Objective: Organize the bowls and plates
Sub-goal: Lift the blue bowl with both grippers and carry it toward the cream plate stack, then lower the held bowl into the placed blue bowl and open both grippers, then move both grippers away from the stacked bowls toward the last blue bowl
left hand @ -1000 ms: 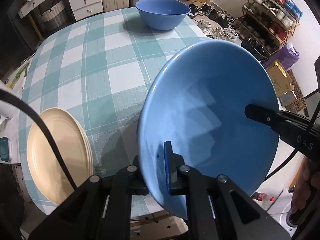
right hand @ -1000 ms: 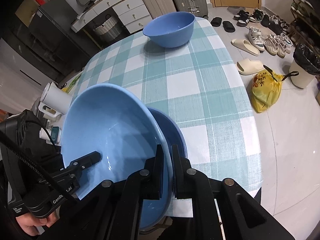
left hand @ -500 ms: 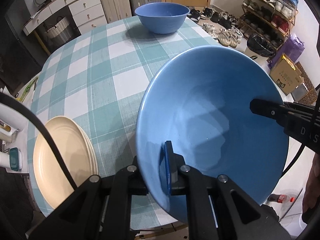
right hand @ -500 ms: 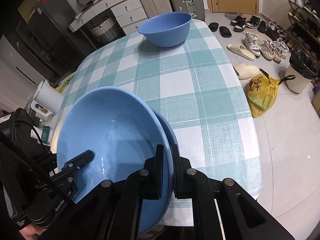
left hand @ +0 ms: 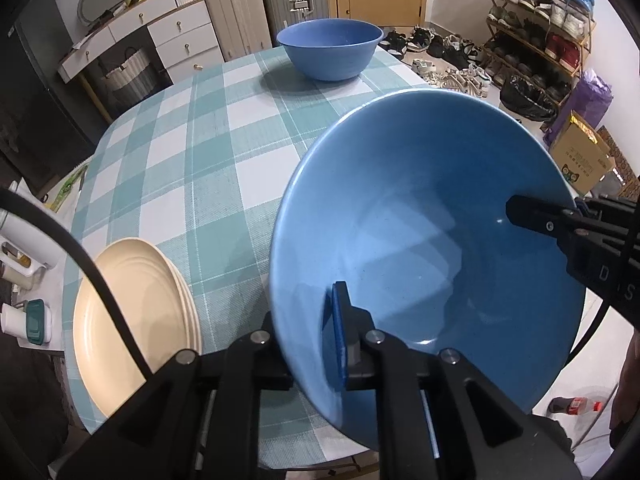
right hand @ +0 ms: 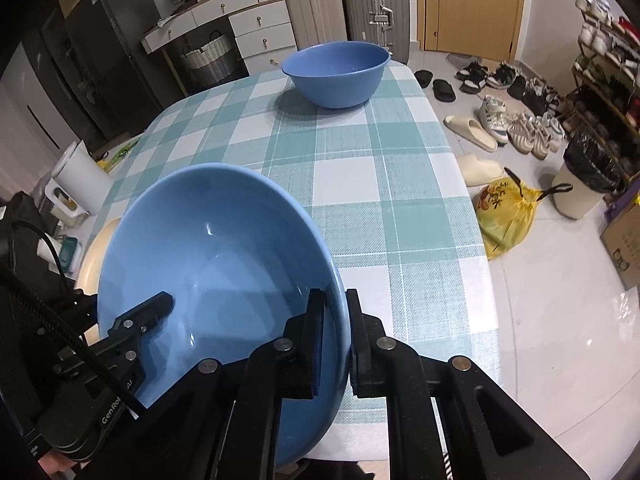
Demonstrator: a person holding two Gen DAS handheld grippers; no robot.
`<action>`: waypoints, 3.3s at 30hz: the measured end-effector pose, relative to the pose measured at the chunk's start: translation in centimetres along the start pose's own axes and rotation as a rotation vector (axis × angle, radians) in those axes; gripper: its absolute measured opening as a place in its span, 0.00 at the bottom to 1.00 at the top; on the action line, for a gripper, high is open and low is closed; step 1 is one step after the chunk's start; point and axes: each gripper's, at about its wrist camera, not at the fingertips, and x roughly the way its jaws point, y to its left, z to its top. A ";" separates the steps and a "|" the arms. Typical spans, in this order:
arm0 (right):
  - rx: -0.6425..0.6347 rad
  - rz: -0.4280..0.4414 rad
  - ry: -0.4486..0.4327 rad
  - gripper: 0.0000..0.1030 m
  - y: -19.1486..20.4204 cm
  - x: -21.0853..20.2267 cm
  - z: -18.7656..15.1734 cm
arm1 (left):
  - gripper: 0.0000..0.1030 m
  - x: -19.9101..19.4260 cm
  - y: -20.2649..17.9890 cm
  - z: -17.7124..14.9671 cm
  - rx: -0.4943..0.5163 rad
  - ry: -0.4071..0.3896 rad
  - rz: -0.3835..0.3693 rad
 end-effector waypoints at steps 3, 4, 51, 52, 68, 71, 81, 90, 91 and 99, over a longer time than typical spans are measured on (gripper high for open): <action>-0.014 -0.024 -0.010 0.11 0.2 -0.2 -0.2 | 0.14 -0.1 -0.1 -0.1 -0.002 -0.007 0.002; -0.024 -0.036 -0.013 0.11 0.4 -0.2 -0.2 | 0.14 -0.2 -0.1 -0.1 0.000 -0.010 0.008; 0.045 0.029 -0.109 0.28 -1.2 1.5 -1.1 | 0.35 3.6 2.4 -1.5 -0.028 0.021 -0.077; 0.042 0.035 -0.118 0.29 -1.2 1.4 -1.1 | 0.35 3.8 2.5 -1.5 -0.030 0.025 -0.082; 0.137 0.068 -0.096 0.33 -2.6 1.4 -0.7 | 0.38 2.2 6.1 -0.5 -0.183 0.012 -0.220; 0.148 0.044 -0.114 0.42 -2.8 1.2 -0.7 | 0.40 1.4 7.2 -0.2 -0.223 -0.012 -0.249; 0.214 0.125 -0.001 0.54 -3.5 4.3 -1.7 | 0.43 2.6 7.7 -0.5 -0.263 0.045 -0.318; 0.269 0.262 0.105 0.43 -3.3 6.5 -2.6 | 0.44 5.9 6.3 -1.9 -0.302 0.119 -0.403; 0.266 0.274 0.112 0.39 -3.2 6.6 -2.6 | 0.44 6.0 6.2 -1.9 -0.300 0.121 -0.401; 0.222 0.271 0.120 0.25 -1.6 7.1 -2.0 | 0.42 5.8 5.7 -1.4 -0.274 0.129 -0.431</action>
